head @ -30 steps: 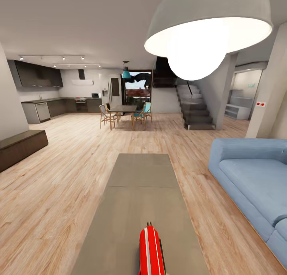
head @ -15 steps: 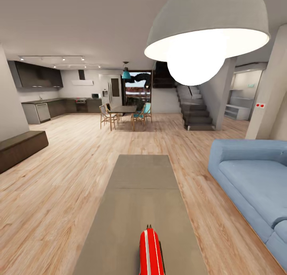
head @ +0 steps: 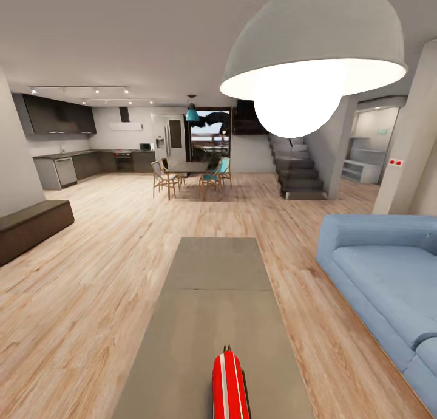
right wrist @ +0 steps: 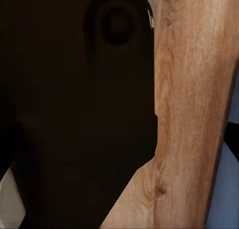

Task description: Turn on the radio receiver that's on the table in the living room.

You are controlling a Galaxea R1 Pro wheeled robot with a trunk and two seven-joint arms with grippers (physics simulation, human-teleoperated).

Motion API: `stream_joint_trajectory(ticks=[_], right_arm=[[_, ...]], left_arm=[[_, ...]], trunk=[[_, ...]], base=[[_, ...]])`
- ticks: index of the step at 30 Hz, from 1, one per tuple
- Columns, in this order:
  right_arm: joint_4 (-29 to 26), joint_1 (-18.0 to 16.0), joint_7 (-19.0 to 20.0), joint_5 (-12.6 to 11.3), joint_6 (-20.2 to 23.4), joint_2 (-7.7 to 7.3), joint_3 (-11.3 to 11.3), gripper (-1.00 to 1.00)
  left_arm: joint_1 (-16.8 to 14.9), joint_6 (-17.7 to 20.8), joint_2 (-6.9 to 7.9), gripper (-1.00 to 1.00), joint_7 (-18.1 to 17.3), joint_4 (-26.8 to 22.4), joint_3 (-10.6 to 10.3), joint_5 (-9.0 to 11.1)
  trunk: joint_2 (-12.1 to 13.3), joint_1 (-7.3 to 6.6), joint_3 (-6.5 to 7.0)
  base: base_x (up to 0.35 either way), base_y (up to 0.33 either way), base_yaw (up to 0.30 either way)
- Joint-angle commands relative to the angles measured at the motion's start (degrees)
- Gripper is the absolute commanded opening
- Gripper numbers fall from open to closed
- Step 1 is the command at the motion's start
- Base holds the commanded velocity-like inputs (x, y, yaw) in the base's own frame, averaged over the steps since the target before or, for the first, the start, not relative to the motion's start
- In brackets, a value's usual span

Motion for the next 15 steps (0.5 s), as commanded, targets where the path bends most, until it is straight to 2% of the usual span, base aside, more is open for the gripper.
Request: stream_joint_trajectory(ticks=[1,15], right_arm=[[0.00,0.00,0.00,0.00,-0.01,0.00,0.00,1.00],[0.00,-0.01,0.15,0.09,0.03,0.04,0.00,1.00]], left_arm=[[0.01,0.00,0.00,1.00,0.00,0.00,0.00,0.00],[-0.03,0.00,-0.01,1.00,0.01,0.00,0.01,0.00]], trunk=[[0.41,-0.23,0.19],[6.03,-3.30,2.70]], base=[[0.000,0.000,0.000],[0.000,0.000,0.000]])
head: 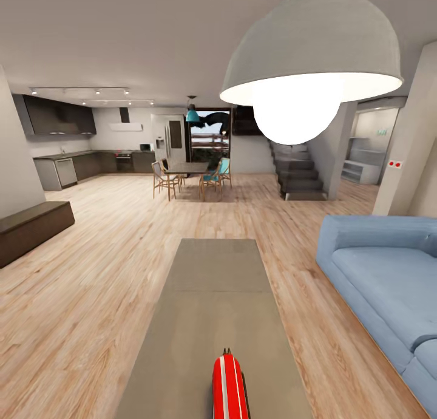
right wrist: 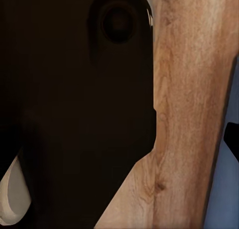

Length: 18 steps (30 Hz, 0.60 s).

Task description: Turn on the radio receiver that's on the table in the living room.

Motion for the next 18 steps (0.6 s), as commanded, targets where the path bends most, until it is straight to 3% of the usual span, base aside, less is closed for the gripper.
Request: stream_joint_trajectory(ticks=[1,18], right_arm=[[0.00,0.00,0.01,0.00,0.00,0.01,0.00,1.00],[0.00,0.01,0.01,0.11,-0.12,-0.08,0.07,1.00]], left_arm=[[-0.01,0.00,0.00,1.00,0.00,0.00,0.00,0.00],[0.01,-0.09,0.01,1.00,0.00,0.00,-0.02,0.00]], trunk=[[0.42,-0.23,0.19],[7.23,-3.96,3.05]], base=[[0.000,0.000,0.000],[0.000,0.000,0.000]])
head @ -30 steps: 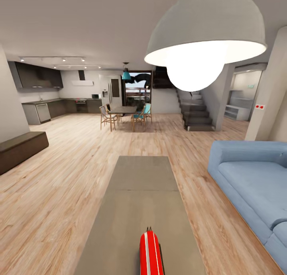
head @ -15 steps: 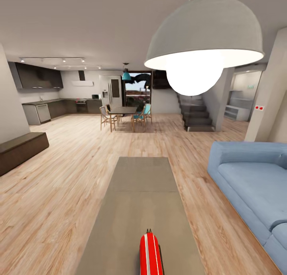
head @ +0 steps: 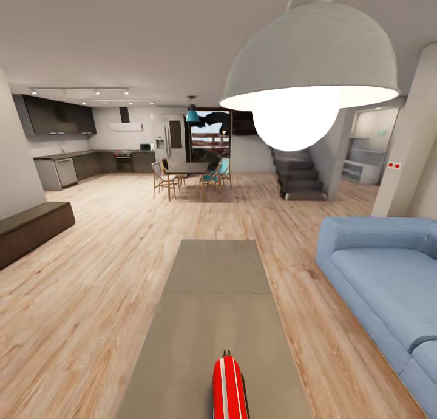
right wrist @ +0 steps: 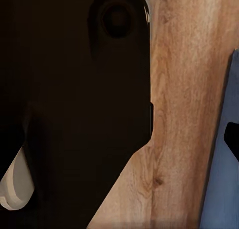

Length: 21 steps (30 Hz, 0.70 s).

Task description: Turn on the radio receiver that's on the table in the living room.

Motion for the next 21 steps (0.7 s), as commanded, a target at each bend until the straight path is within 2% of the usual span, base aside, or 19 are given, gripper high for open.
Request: stream_joint_trajectory(ticks=[1,8,21], right_arm=[[0.00,0.00,0.04,0.03,0.05,-0.01,0.04,1.00],[0.00,0.00,0.07,-0.01,0.27,0.01,0.11,1.00],[0.00,0.00,0.02,-0.02,0.73,-0.06,0.11,1.00]], left_arm=[[0.01,0.00,0.00,1.00,0.00,0.00,0.02,0.00],[0.00,0.00,0.00,1.00,0.00,0.00,-0.01,0.00],[-0.02,-0.09,0.00,1.00,0.00,0.00,0.01,0.06]], trunk=[[0.41,-0.23,0.11],[3.22,-1.77,0.75],[3.22,-1.77,-0.47]], base=[[0.000,0.000,0.000],[0.000,0.000,0.000],[0.000,0.000,0.000]])
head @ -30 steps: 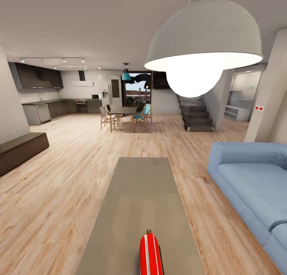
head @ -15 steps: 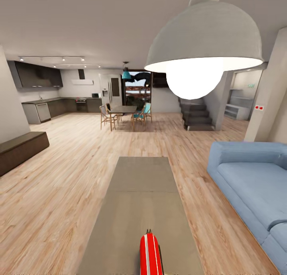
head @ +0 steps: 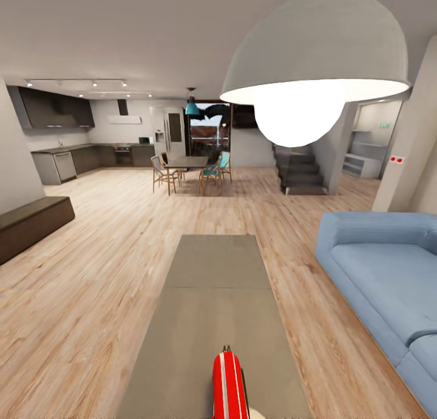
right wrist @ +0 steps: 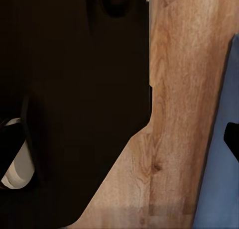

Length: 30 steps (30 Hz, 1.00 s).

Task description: Turn on the radio receiver that's on the table in the living room.

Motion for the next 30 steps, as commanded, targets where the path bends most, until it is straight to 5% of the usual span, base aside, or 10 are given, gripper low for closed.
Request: stream_joint_trajectory(ticks=[1,30], right_arm=[[0.00,0.00,0.00,0.00,0.00,0.00,0.00,1.00],[0.00,0.00,0.00,0.00,-0.04,0.00,0.00,1.00]], left_arm=[[0.00,0.00,0.00,1.00,0.00,0.00,0.00,0.00],[0.04,-0.10,0.00,1.00,0.00,0.00,0.00,0.02]], trunk=[[0.00,0.00,-0.10],[0.00,0.00,-2.82]], base=[[0.000,0.000,0.000],[0.000,0.000,0.000]])
